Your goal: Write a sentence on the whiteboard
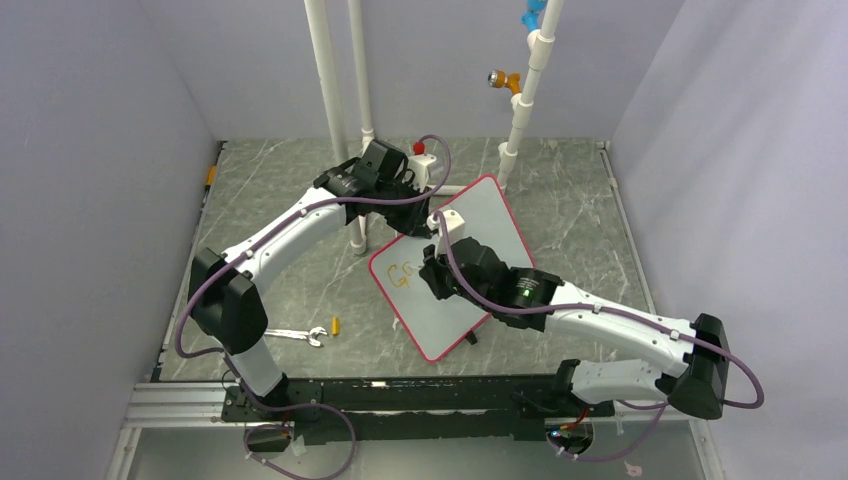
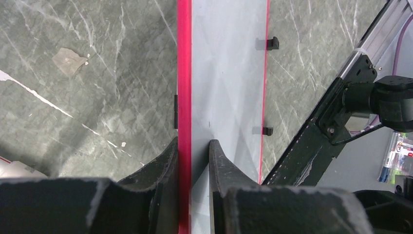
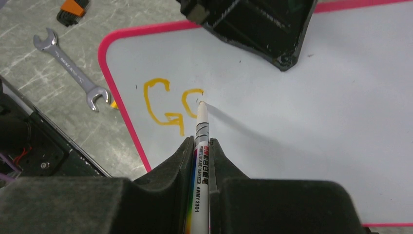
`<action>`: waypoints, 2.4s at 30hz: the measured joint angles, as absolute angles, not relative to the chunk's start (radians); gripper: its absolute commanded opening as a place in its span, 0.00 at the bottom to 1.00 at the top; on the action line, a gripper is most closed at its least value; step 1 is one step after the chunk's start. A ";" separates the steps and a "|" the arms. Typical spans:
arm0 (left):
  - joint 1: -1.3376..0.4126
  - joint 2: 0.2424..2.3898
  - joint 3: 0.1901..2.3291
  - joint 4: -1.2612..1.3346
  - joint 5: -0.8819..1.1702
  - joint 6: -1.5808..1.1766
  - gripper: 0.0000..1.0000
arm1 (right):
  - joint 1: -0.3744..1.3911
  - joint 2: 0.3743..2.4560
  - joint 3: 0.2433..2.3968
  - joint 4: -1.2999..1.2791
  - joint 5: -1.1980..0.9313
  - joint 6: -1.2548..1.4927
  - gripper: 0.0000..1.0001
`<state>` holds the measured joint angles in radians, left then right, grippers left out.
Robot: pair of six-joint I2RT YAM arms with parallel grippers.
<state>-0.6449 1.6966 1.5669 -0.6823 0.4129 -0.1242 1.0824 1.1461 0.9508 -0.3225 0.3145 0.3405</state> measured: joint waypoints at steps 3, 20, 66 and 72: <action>-0.645 1.697 1.567 -0.682 0.413 -0.125 0.00 | 1.082 1.162 0.976 -0.323 0.325 0.331 0.00; -0.646 1.697 1.567 -0.681 0.415 -0.125 0.00 | 1.081 1.167 1.005 -0.336 0.320 0.315 0.00; -0.648 1.691 1.567 -0.682 0.415 -0.126 0.00 | 1.065 1.068 0.883 -0.259 0.331 0.324 0.00; -0.648 1.691 1.567 -0.682 0.415 -0.126 0.00 | 1.065 1.084 0.896 -0.253 0.342 0.320 0.00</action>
<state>-0.6479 1.6913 1.5669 -0.6819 0.4152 -0.1257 1.0653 1.0840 0.8963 -0.2531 0.3420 0.3199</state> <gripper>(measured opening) 0.232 0.134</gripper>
